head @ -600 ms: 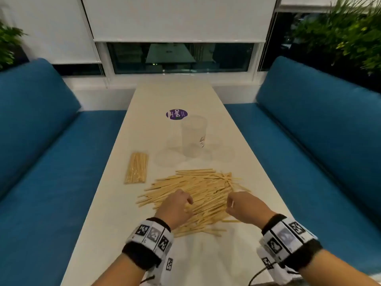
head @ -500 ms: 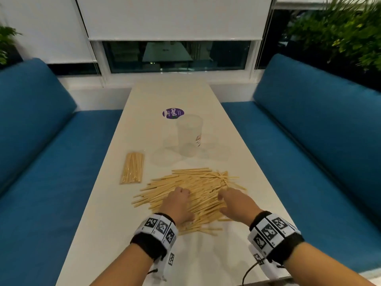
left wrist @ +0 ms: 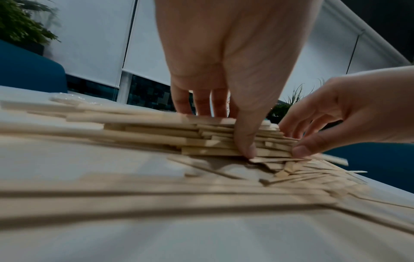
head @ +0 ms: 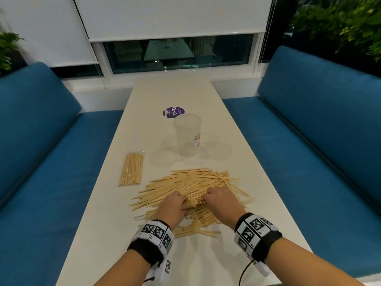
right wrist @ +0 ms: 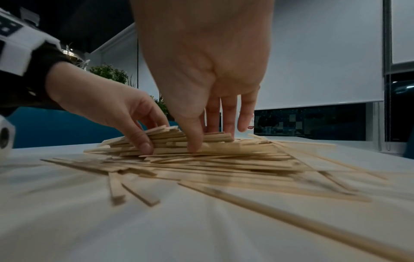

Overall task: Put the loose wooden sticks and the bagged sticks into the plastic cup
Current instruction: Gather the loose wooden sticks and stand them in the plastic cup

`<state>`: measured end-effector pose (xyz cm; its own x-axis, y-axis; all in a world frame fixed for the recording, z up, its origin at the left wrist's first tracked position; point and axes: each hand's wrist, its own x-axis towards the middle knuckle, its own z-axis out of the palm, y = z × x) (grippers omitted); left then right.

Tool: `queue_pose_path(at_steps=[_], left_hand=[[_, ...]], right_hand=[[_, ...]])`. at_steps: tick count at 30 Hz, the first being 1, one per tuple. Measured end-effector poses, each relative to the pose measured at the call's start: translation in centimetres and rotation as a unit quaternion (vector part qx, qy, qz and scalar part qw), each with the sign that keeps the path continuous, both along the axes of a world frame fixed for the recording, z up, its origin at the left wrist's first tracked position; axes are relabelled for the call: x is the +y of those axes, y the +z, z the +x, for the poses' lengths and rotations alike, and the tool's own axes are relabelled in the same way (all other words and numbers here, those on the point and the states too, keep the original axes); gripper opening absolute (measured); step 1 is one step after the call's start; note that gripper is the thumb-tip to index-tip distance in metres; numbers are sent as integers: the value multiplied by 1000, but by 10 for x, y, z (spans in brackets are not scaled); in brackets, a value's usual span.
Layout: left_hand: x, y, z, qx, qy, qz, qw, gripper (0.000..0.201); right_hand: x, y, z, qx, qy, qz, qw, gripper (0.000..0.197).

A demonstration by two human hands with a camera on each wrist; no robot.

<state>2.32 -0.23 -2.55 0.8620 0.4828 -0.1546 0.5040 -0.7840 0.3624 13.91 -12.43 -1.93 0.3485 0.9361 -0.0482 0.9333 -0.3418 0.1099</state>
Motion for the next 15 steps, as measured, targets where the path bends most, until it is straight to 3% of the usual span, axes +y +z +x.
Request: queue_pose_path(at_steps=[3, 6, 12, 15], left_hand=[[-1, -1, -4, -27, 13, -38, 999, 33], [-2, -1, -8, -46, 13, -51, 998, 34], [-3, -3, -6, -10, -20, -22, 1000, 58], [-1, -6, -5, 7, -52, 8, 999, 59]], right_hand=[[3, 6, 0, 37, -9, 7, 999, 5], [2, 6, 1, 53, -12, 13, 998, 22], [1, 17, 1, 99, -16, 55, 993, 28], [2, 24, 3, 111, -15, 88, 990, 29]])
